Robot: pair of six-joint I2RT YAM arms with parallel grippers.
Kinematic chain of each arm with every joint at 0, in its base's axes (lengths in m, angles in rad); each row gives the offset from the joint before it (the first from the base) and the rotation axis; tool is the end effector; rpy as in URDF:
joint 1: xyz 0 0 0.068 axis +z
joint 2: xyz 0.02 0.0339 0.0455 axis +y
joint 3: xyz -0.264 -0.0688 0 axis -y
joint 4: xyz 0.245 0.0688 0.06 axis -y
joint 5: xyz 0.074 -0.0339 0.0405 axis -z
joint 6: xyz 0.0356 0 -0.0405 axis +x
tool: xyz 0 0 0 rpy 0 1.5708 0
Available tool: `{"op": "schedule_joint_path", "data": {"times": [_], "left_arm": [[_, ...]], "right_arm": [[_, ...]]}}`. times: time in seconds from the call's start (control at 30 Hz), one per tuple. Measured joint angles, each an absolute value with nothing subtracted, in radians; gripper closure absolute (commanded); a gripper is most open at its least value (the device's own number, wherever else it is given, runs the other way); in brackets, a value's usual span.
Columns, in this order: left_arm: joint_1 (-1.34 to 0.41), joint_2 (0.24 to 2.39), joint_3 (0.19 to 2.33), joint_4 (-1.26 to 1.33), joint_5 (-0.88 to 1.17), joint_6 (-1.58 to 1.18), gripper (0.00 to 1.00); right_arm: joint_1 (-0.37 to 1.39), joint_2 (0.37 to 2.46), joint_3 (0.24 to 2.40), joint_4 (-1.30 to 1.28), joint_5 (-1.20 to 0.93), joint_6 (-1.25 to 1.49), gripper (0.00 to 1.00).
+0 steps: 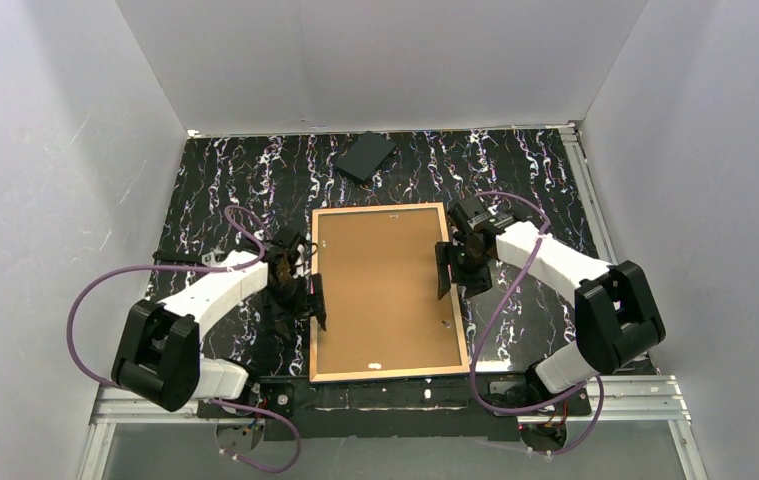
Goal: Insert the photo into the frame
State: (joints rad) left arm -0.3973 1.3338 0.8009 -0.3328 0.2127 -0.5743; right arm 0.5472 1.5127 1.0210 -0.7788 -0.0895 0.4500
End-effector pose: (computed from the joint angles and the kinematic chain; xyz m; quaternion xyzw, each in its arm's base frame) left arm 0.2461 -0.1114 0.2145 -0.0460 0.9328 -0.2484 0.2571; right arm 0.2386 0.1491 0.2097 -0.0547 0.9863 0.1103 0.1101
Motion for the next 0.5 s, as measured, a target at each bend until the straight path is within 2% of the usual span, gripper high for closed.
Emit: {"op": "schedule_joint_path", "data": {"times": [0.5], "left_arm": [[-0.520,1.409,0.696,-0.218,0.174,-0.660,0.25]], "right_arm": [[0.571,1.529,0.924,-0.790,-0.123,0.449,0.30]]}}
